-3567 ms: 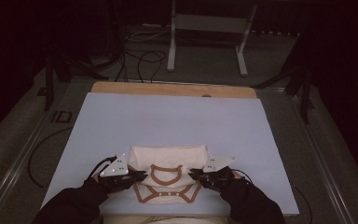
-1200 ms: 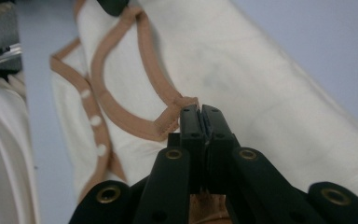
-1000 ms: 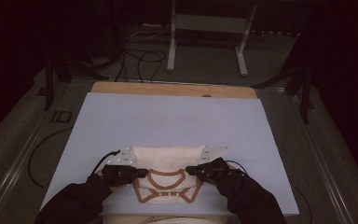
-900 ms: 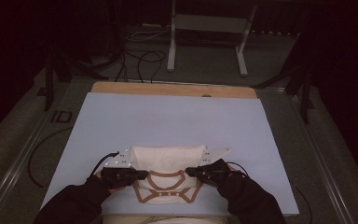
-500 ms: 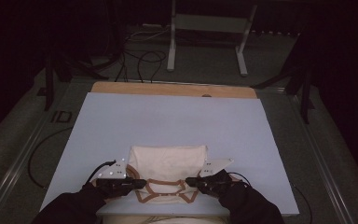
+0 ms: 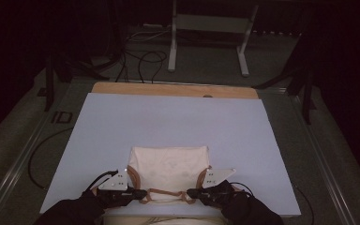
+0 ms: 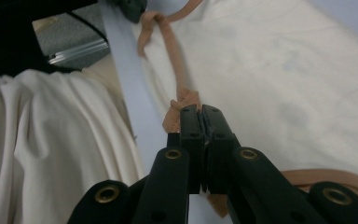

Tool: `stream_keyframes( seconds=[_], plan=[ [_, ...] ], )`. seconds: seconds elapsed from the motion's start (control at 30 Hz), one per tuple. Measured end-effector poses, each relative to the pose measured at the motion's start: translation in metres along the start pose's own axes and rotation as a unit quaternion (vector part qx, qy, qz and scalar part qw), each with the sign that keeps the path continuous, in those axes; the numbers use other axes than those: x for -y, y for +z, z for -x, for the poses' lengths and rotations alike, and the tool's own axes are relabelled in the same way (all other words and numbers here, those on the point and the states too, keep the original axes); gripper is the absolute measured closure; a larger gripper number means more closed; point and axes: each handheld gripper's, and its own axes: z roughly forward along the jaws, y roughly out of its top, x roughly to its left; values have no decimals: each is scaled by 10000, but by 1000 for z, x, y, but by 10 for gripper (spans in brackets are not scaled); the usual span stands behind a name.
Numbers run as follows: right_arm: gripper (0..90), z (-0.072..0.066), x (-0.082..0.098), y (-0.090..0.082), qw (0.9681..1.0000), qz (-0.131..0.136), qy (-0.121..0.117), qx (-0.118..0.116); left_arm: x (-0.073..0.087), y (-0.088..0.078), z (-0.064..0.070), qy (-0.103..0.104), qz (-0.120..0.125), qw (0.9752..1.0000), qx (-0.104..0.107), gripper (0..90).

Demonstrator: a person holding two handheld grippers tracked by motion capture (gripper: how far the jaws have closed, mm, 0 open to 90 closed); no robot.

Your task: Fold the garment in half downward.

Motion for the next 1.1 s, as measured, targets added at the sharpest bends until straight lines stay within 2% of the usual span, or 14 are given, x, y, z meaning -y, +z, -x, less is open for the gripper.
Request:
stream_keyframes(
  seconds=[0.3, 0.67, 0.77, 0.8, 0.93, 0.97, 1.0, 1.03, 1.1],
  plan=[
    [878, -6, 12, 5, 9996, -161, 89, -198, 8, 5, 7, 82, -315, 9993, 170, 855],
    [861, -11, 18, 6, 9990, -231, 117, -352, 13, 5, 11, 95, -423, 9986, 291, 828],
    [799, -12, 17, 5, 9989, -208, 63, -426, 14, 5, 14, 119, -458, 9984, 314, 798],
    [778, -12, 17, 5, 9989, -191, 50, -429, 14, 5, 16, 189, -473, 9984, 231, 787],
    [623, -9, 16, 1, 9994, -48, 76, -335, 12, 1, 15, 92, -317, 9994, 113, 660],
    [544, -7, 15, -1, 9996, 11, 72, -276, 11, 0, 14, 82, -279, 9995, 81, 613],
    [512, -6, 15, -2, 9997, 43, 49, -233, 10, -2, 14, 41, -225, 9997, 1, 579],
    [461, -5, 14, -4, 9998, 107, 36, -152, 9, -3, 12, 24, -212, 9998, -17, 508],
    [355, -3, 12, -6, 9996, 244, 87, -91, 7, -4, 11, -8, -168, 9998, -45, 425]
  ],
)
